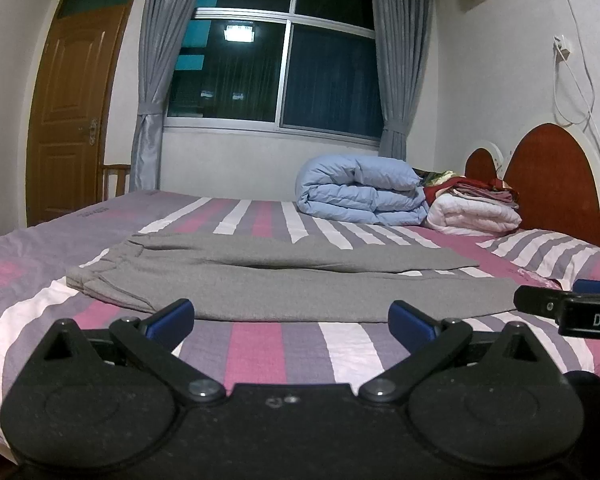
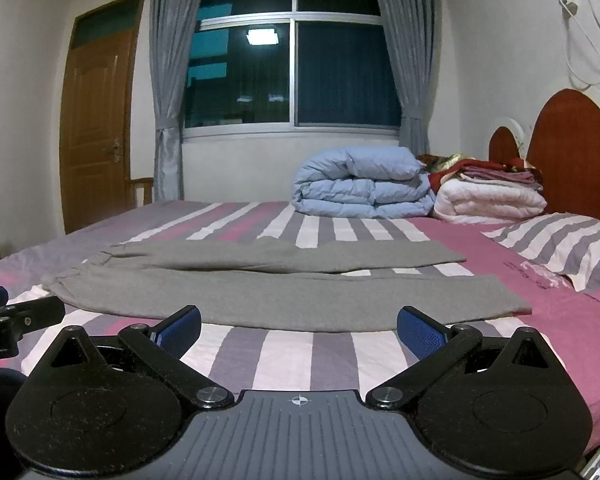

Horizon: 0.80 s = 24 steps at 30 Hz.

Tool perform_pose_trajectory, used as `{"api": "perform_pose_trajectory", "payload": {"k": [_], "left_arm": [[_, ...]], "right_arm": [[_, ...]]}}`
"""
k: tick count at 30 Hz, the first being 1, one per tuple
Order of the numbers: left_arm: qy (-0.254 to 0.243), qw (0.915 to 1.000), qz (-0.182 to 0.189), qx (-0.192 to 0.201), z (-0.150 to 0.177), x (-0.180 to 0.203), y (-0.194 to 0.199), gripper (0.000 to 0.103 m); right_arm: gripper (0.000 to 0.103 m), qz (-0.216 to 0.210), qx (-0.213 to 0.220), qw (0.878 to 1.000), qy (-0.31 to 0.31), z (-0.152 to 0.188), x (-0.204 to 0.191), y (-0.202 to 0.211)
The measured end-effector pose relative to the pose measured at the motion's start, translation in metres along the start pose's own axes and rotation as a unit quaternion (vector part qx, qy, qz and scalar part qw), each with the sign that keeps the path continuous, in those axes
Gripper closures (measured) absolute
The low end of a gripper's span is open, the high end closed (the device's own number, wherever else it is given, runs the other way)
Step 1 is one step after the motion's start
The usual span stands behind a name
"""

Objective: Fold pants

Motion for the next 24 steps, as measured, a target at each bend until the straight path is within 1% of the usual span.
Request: {"api": "perform_pose_trajectory", "payload": {"k": [11, 17, 21, 24], "left_arm": [[0.002, 1.0, -0.001, 0.001, 0.0, 0.0, 0.001, 0.006], [-0.024, 0.9997, 0.001, -0.007, 0.0, 0.007, -0.002, 0.006], [-0.032, 0.9995, 0.0, 0.001, 0.0, 0.01, 0.001, 0.006], [-0.033, 0.9995, -0.001, 0.001, 0.0, 0.011, 0.0, 0.006]], "right_arm": [[0.0, -0.002, 0.007, 1.0, -0.002, 0.0, 0.002, 0.001], [0.0, 0.001, 0.013, 1.0, -0.028, -0.003, 0.01, 0.0], [0.0, -0.003, 0.02, 0.999, -0.03, -0.003, 0.01, 0.005], [0.0, -0.003, 0.016, 0.999, -0.031, -0.003, 0.01, 0.003]]}}
Point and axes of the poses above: each gripper's, at about its wrist camera, not at the fingertips, and y roughly against the way its jaws point, x to its right, z to its underside, the point moved 2 cm from there along -y, roughly the way its jaws point, and after that the axes turned 10 degrees about -y, right-handed, at the moved point
